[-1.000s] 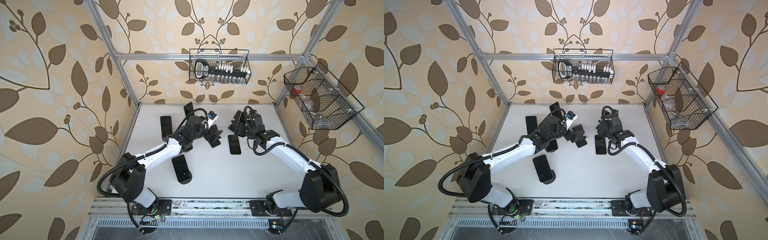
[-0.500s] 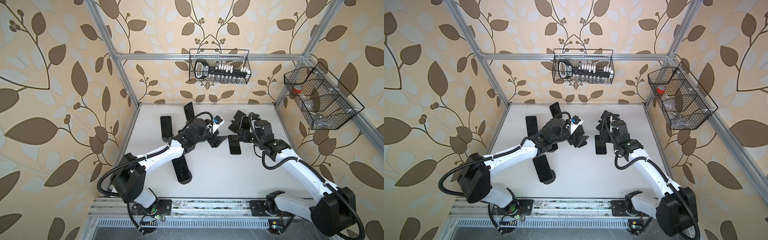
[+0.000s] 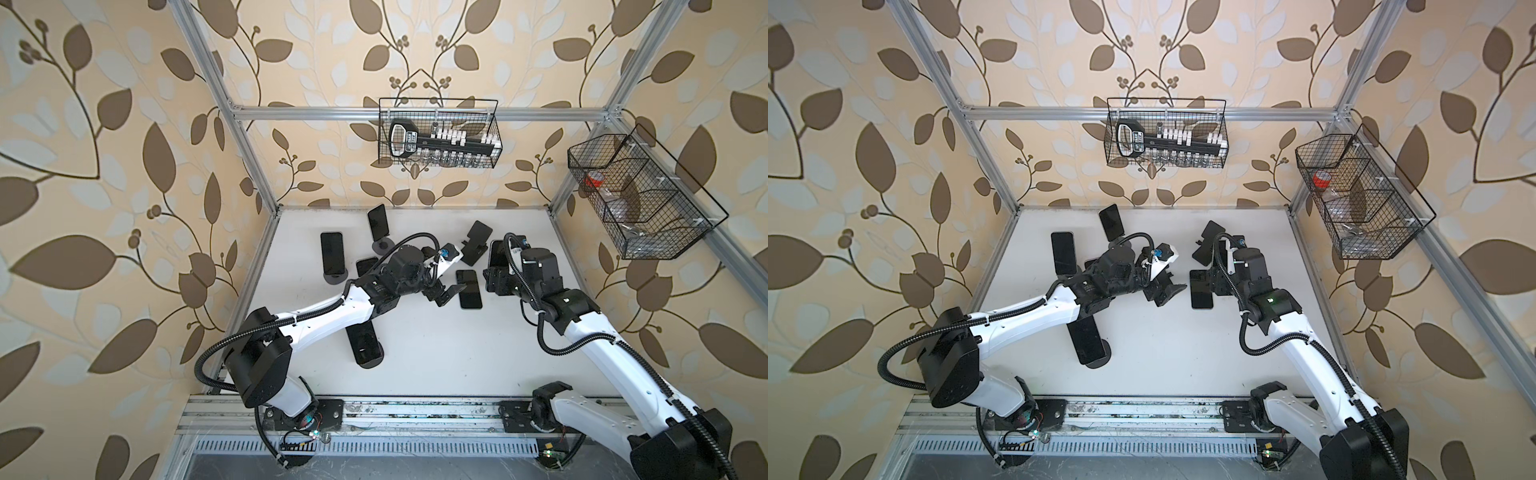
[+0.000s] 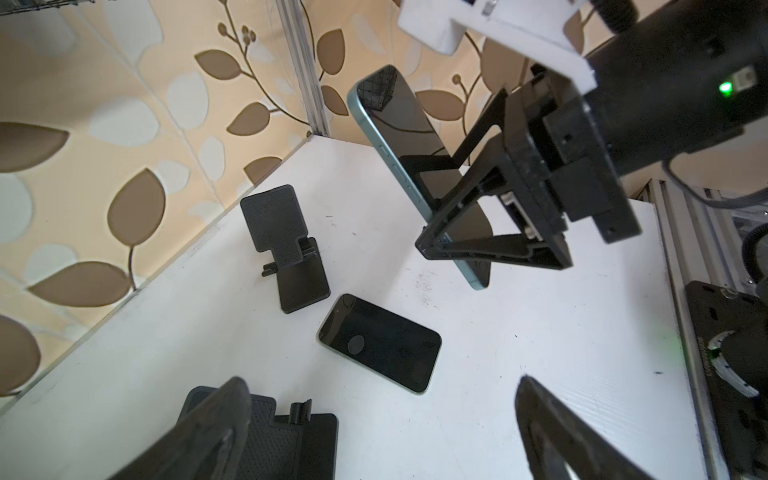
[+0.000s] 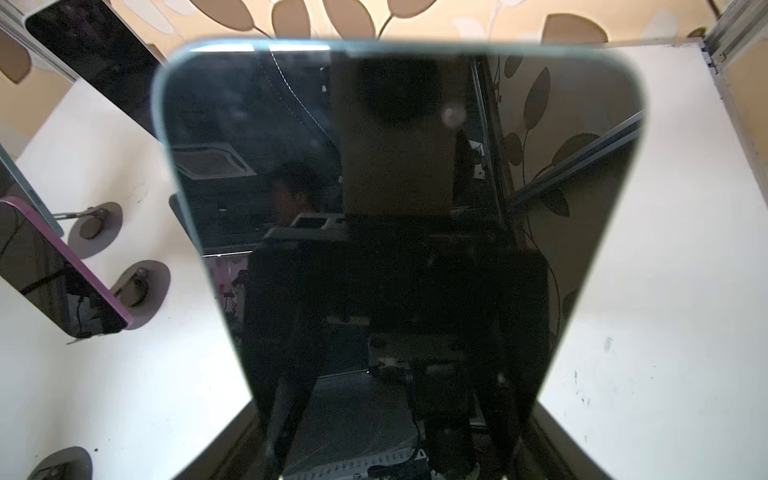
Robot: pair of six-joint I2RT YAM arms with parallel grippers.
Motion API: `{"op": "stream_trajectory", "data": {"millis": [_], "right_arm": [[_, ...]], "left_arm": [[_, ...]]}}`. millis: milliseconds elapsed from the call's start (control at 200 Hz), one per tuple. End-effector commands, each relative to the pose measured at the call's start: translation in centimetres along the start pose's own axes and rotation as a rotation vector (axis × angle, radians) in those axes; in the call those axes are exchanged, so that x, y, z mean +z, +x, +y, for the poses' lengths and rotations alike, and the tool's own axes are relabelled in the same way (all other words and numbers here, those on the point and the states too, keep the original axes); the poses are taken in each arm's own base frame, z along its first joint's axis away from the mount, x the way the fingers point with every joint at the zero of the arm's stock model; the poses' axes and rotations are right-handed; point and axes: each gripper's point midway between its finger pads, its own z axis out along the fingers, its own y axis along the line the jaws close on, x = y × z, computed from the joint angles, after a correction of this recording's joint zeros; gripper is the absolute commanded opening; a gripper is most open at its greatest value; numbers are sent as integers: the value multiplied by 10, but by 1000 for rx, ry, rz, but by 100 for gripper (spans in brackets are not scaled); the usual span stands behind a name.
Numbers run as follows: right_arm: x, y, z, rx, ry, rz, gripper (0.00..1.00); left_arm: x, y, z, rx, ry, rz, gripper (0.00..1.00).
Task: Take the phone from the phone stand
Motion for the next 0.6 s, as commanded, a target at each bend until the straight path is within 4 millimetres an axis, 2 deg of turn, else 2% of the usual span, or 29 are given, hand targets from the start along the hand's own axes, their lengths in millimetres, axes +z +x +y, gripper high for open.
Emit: {"op": "stream_trajectory", "data": {"millis": [0, 385, 595], "right_arm": [[-1, 2, -10, -46, 29, -1, 48], [21, 10, -31, -45, 105, 62, 51], [32, 31, -28, -20, 86, 123, 50]], "left_arm": [[-8, -22, 1, 51, -31, -60, 99], [-5, -16, 7, 52, -62, -42, 99], [-4, -12, 9, 60, -77, -29, 99]]}}
